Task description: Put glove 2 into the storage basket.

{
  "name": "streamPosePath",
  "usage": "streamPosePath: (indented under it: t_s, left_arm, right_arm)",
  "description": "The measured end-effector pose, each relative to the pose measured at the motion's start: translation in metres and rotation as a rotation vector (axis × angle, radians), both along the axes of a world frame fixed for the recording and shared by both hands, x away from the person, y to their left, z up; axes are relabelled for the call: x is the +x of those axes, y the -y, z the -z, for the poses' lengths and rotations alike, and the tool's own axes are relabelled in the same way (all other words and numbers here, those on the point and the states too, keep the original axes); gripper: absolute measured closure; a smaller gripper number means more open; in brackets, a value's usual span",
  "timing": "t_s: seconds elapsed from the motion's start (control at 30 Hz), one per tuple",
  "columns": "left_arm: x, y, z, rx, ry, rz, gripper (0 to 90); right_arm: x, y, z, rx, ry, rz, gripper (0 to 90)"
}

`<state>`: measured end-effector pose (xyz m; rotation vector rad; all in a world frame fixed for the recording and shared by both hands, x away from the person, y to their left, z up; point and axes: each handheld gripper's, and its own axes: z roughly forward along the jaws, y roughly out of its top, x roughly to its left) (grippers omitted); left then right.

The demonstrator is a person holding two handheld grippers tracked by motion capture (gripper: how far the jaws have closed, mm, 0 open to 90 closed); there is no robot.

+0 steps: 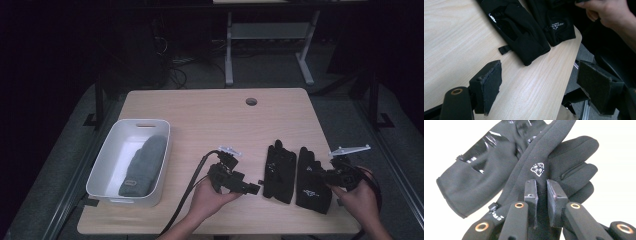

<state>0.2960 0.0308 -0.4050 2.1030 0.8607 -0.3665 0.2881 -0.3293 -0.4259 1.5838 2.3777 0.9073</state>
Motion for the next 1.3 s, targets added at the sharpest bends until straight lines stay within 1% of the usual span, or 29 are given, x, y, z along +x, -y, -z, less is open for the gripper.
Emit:
streamPosePath:
  t_s: [0.07, 0.2, 0.33, 0.4, 0.47, 0.53, 0.57, 0.6, 0.63, 0.7, 0.8, 0.87, 0.97, 1.0, 1.07, 1.13, 1.17, 1.23, 1.3]
  left_arm:
    - [0.000, 0.001, 0.000, -0.003, 0.000, 0.001, 20.2]
    - [-0.001, 0.000, -0.002, -0.003, 0.004, 0.001, 20.3]
    - [0.000, -0.003, -0.004, -0.004, 0.011, 0.000, 20.3]
    - [-0.001, -0.004, -0.005, -0.006, 0.010, -0.006, 20.3]
    - [-0.001, -0.005, -0.005, -0.006, 0.009, -0.006, 20.3]
    - [-0.001, -0.006, -0.006, -0.007, 0.011, -0.006, 20.3]
    - [-0.001, -0.007, -0.006, -0.006, 0.012, -0.006, 20.3]
    - [-0.001, -0.007, -0.006, -0.004, 0.011, -0.006, 20.3]
    - [-0.001, -0.008, -0.006, -0.005, 0.012, -0.007, 20.3]
    - [-0.001, -0.008, -0.006, -0.006, 0.011, -0.007, 20.3]
    - [-0.001, -0.009, -0.004, -0.006, 0.007, -0.011, 20.3]
    - [-0.001, -0.009, -0.003, -0.003, 0.006, -0.005, 20.3]
    - [-0.002, -0.009, -0.002, 0.000, 0.002, -0.008, 20.3]
    - [-0.003, -0.009, -0.001, 0.000, 0.002, -0.009, 20.3]
    - [-0.003, -0.008, 0.000, -0.003, 0.001, -0.013, 20.4]
    - [-0.004, -0.008, 0.000, 0.002, 0.001, -0.009, 20.4]
    - [-0.004, -0.008, 0.001, 0.003, 0.001, -0.009, 20.4]
    - [-0.003, -0.008, 0.002, 0.003, 0.000, -0.010, 20.4]
    - [-0.003, -0.007, 0.002, 0.005, -0.001, -0.011, 20.4]
  right_arm:
    - [0.000, -0.001, -0.008, 0.015, 0.008, 0.003, 79.0]
    - [0.003, -0.007, -0.021, 0.047, 0.029, -0.009, 78.8]
    - [0.010, -0.019, -0.032, 0.088, 0.027, -0.009, 78.4]
    - [0.015, -0.027, -0.035, 0.090, 0.023, -0.011, 78.2]
    - [0.021, -0.036, -0.035, 0.103, 0.015, -0.013, 78.0]
    - [0.027, -0.045, -0.034, 0.105, 0.008, -0.011, 77.8]
    - [0.029, -0.048, -0.034, 0.101, 0.011, -0.016, 77.8]
    - [0.031, -0.052, -0.034, 0.107, 0.003, -0.013, 77.6]
    - [0.033, -0.055, -0.033, 0.106, 0.005, -0.021, 77.4]
    - [0.037, -0.061, -0.031, 0.121, -0.004, -0.025, 77.0]
    - [0.039, -0.068, -0.028, 0.117, -0.012, -0.019, 76.5]
    - [0.040, -0.071, -0.024, 0.115, -0.023, -0.010, 76.0]
    - [0.039, -0.076, -0.017, 0.105, -0.028, -0.005, 73.3]
    - [0.039, -0.077, -0.014, 0.106, -0.037, -0.002, 71.5]
    - [0.038, -0.078, -0.011, 0.101, -0.036, -0.003, 67.0]
    - [0.037, -0.078, -0.010, 0.083, -0.037, 0.002, 62.0]
    - [0.037, -0.077, -0.011, 0.087, -0.037, 0.003, 60.4]
    - [0.035, -0.075, -0.012, 0.096, -0.027, 0.000, 60.3]
    - [0.031, -0.075, -0.014, 0.086, -0.031, -0.002, 62.7]
